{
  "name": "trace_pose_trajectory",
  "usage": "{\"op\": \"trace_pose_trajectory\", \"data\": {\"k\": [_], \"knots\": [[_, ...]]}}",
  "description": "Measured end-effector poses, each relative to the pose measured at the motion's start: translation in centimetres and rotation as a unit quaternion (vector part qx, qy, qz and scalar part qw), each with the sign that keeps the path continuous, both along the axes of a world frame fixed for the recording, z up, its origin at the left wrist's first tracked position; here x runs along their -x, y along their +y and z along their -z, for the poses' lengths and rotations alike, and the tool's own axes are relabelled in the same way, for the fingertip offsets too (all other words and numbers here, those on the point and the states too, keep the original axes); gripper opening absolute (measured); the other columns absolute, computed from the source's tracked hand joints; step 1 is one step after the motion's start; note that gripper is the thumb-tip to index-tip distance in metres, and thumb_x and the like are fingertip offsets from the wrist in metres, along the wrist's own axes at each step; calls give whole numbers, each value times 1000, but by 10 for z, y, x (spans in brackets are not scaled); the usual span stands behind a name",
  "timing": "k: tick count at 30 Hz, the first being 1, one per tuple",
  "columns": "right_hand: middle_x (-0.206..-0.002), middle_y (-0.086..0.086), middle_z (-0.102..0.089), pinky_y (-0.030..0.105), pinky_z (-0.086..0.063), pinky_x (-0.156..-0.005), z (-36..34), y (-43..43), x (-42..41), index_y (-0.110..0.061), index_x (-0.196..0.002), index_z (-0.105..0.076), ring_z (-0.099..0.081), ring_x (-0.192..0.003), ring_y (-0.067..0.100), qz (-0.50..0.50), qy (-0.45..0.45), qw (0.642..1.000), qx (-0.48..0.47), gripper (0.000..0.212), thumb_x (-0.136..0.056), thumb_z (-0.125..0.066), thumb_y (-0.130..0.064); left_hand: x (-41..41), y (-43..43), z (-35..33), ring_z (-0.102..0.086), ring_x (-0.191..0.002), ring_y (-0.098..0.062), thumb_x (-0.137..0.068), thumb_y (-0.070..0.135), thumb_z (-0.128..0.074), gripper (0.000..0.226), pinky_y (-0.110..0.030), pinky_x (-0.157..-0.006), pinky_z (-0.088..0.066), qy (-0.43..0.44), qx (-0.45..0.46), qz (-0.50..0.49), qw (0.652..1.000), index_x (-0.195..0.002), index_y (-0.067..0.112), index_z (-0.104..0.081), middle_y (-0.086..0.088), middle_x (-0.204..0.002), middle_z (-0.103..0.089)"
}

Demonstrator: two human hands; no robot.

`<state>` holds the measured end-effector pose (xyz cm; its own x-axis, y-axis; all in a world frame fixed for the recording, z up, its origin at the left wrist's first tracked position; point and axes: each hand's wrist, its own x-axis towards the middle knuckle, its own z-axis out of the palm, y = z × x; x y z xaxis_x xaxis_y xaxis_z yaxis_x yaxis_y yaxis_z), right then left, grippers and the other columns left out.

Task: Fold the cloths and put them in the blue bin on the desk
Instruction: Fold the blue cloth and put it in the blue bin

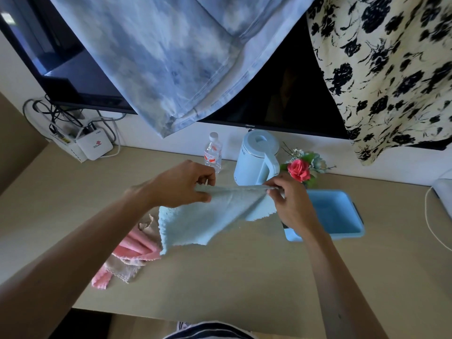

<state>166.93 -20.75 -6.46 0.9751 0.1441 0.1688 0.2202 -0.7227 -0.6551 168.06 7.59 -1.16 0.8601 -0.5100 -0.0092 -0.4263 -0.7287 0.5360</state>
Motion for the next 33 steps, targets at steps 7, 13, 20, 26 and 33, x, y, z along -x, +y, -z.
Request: {"op": "trace_pose_trajectory", "data": {"k": [7,13,20,26,33], "knots": [[-99,-4,-70,6,-40,-76,4,-19,-14,-12,-103,-72,-63,-92,7,38,-8,999,-29,14,-93,-64,-8,-22,28,32,-50,-56,-8,-76,14,-83,14,-18,-56,-37,-41,-18,-64,997,-79,12,-69,7,-60,-54],[-101,1,-70,40,-54,-88,33,-26,-38,-13,-104,-72,-64,-95,16,90,-24,996,4,16,-94,-61,-7,-38,33,54,-56,-69,-22,-79,8,-78,9,-41,-69,-52,-110,13,-146,983,-84,12,-71,1,-77,-60],[-99,4,-67,19,-50,-76,8,-31,-37,-17,-97,-70,-63,-86,9,85,-93,986,-107,9,-95,-63,-13,-31,40,29,-57,-71,-14,-82,0,-76,14,-30,-70,-51,-195,92,-141,966,-94,6,-75,-2,-89,-63],[-106,-16,-72,15,-48,-86,14,-41,12,-17,-100,-73,-65,-97,2,-21,32,996,-86,10,-92,-67,-19,14,62,64,-67,-92,-20,-79,3,-78,13,-25,-84,-53,-164,81,-74,980,-92,2,-76,-4,-99,-73],[-85,-14,-76,23,-52,-78,121,-41,71,-24,-86,-76,-69,-83,0,-72,239,968,19,9,-87,-73,-16,86,68,178,-72,-87,-14,-79,16,-82,15,-27,-83,-56,2,-16,-102,995,-94,19,-79,3,-96,-77]]}}
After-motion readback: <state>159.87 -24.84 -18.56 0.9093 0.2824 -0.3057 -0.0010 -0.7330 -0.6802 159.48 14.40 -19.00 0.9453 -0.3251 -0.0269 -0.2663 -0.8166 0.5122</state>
